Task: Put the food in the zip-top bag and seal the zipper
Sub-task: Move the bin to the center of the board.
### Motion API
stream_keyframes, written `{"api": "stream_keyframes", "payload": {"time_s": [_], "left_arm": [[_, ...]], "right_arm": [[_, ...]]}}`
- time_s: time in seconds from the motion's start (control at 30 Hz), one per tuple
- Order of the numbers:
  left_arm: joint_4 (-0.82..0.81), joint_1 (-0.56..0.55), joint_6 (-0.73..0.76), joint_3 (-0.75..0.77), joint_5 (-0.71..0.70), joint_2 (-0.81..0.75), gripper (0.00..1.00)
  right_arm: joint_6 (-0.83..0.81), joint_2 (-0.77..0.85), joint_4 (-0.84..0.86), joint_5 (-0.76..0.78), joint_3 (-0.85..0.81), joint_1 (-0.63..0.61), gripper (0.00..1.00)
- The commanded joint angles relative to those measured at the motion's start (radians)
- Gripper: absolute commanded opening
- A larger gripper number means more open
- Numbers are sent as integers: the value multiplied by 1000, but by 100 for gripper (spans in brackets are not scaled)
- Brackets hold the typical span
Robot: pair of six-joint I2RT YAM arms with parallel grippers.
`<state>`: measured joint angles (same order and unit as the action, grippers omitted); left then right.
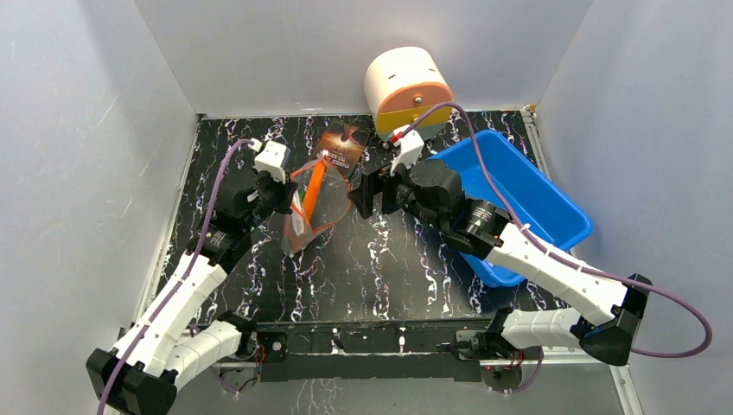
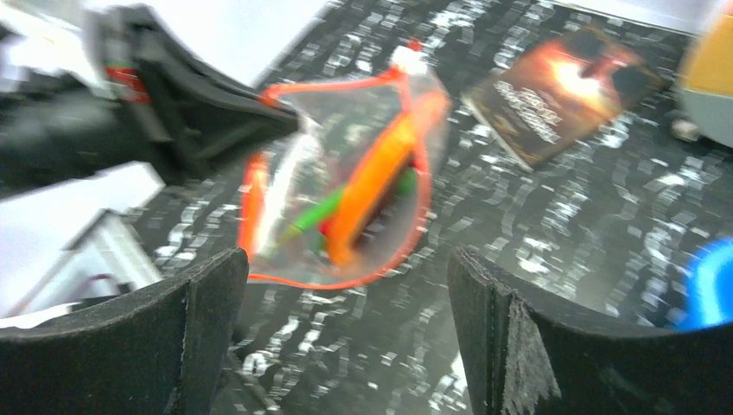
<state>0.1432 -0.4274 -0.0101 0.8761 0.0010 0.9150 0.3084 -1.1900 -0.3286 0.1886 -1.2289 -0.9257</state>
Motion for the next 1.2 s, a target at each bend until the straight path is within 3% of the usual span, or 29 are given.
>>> {"api": "stream_keyframes", "payload": {"time_s": [0.0,0.17,0.37,0.83,1.17], "left_arm": [[-3,4,5,15,77,-25,0],[-22,4,-19,-60,195,-56,0],[-63,4,-18,-153,203,-95,0],[-50,4,-19,-188,220,-133,0],[-44,4,-6,-187,238,-129,0]], "right_arm": [[-125,-5,-166,164,-33,80,72],[-167,-28,-220,183,4,177,62],[-192,-100,-271,235,30,247,54],[-196,-235,-288,231,87,345,52],[-109,-330,-292,228,57,360,41]]}}
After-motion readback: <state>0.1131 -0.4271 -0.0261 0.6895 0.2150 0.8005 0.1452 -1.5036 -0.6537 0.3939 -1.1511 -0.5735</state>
